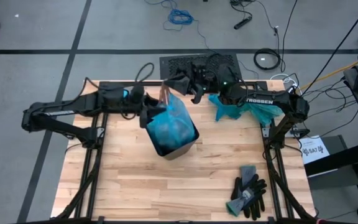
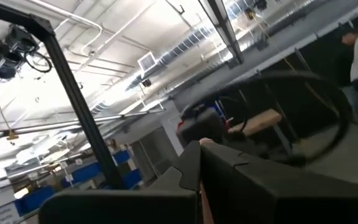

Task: Place trash/remove bag and relplace
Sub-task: Remove the blue trash bag from the trash bin

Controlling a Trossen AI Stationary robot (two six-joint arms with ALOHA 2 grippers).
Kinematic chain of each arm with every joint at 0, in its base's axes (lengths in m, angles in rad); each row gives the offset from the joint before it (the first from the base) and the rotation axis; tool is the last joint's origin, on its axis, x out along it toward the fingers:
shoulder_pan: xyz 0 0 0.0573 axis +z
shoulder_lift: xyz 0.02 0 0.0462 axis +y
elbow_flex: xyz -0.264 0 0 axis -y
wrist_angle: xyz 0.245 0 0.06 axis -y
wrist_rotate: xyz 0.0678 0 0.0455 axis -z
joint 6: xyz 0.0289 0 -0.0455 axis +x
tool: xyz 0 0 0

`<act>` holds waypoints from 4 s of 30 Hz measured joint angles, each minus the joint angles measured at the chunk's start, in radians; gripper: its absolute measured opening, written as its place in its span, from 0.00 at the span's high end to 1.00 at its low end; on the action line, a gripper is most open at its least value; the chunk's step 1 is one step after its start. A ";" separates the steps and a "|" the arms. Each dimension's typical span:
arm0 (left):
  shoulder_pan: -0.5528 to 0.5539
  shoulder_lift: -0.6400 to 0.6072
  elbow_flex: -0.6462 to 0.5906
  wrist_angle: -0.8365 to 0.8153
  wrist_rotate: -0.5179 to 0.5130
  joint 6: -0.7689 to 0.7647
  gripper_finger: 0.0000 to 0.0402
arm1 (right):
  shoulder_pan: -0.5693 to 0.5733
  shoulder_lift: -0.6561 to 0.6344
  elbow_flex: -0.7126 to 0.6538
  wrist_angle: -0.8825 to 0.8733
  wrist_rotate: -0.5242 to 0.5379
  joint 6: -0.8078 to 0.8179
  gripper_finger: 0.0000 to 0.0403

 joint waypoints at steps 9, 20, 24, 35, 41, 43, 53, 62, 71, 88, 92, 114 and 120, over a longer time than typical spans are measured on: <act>0.000 -0.029 0.000 0.000 -0.095 0.027 0.58 | 0.038 0.000 0.000 -0.125 -0.030 0.034 1.00; -0.001 -0.029 0.000 0.058 -0.171 0.048 0.58 | 0.065 0.000 0.000 -0.161 -0.030 0.019 1.00; -0.001 -0.029 0.000 0.088 -0.170 0.047 0.58 | 0.065 0.000 0.000 -0.162 -0.025 0.019 1.00; -0.022 -0.029 0.000 0.078 -0.163 0.046 0.58 | 0.027 0.001 0.000 -0.216 -0.021 0.019 1.00; -0.021 -0.021 0.000 0.079 -0.194 0.072 0.58 | 0.049 0.001 0.000 -0.216 -0.030 0.019 1.00; -0.019 -0.017 0.000 0.075 -0.218 0.078 0.58 | 0.062 0.001 0.000 -0.215 -0.031 0.019 1.00; 0.001 -0.018 0.000 0.139 -0.231 0.077 0.58 | 0.078 0.001 0.000 -0.243 -0.040 -0.005 1.00; -0.008 -0.017 0.000 0.138 -0.218 0.070 0.58 | 0.020 0.001 0.000 -0.069 -0.007 0.081 1.00; -0.009 -0.017 0.000 0.130 -0.212 0.069 0.58 | 0.022 0.001 0.000 0.004 -0.057 0.147 1.00; -0.009 0.069 0.000 0.151 -0.227 0.067 0.58 | 0.069 0.003 0.032 0.032 0.002 0.134 1.00; -0.009 0.098 0.002 0.143 -0.227 0.013 0.58 | 0.073 0.004 0.098 0.021 -0.013 0.100 1.00; -0.015 0.118 0.001 0.117 -0.221 -0.032 0.58 | 0.075 0.007 0.455 -0.348 0.004 -0.198 1.00; -0.021 0.110 -0.007 0.109 -0.220 -0.016 0.58 | 0.074 0.001 0.462 -0.551 0.008 -0.198 1.00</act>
